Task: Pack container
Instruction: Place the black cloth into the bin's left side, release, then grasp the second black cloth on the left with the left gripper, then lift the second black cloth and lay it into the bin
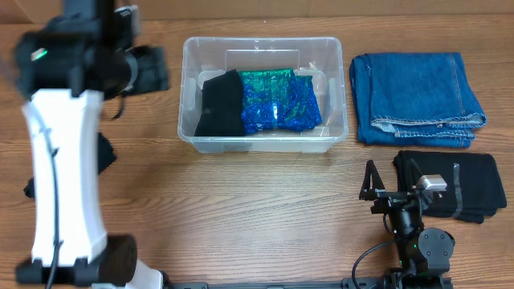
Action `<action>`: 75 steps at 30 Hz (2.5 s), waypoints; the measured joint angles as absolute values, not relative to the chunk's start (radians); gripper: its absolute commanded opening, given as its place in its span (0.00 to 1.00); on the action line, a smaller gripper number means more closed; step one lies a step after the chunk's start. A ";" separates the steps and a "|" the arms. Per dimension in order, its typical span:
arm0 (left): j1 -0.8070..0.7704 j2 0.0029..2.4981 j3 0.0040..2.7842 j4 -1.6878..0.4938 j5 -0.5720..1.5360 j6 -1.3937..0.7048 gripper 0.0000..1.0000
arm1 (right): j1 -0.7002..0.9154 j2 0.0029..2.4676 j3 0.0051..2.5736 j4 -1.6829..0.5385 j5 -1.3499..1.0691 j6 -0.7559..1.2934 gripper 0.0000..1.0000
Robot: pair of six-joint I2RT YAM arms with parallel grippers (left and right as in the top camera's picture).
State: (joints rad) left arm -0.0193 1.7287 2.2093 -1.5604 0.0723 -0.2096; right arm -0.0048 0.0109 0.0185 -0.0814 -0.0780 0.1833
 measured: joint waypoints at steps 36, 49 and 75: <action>0.364 1.791 1.091 -0.603 -0.167 0.271 0.85 | -0.005 0.011 0.019 -0.082 -0.078 0.183 1.00; 0.369 1.874 1.090 -0.507 -0.344 0.168 0.04 | -0.005 0.011 0.019 -0.082 -0.078 0.183 1.00; -0.025 1.909 2.541 -1.414 0.316 -0.081 0.04 | -0.005 0.011 0.019 -0.082 -0.078 0.183 1.00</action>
State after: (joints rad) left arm -0.0250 1.9095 2.5412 -1.4136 0.3157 -0.0807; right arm -0.0048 0.0109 0.0185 -0.0822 -0.0780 0.1833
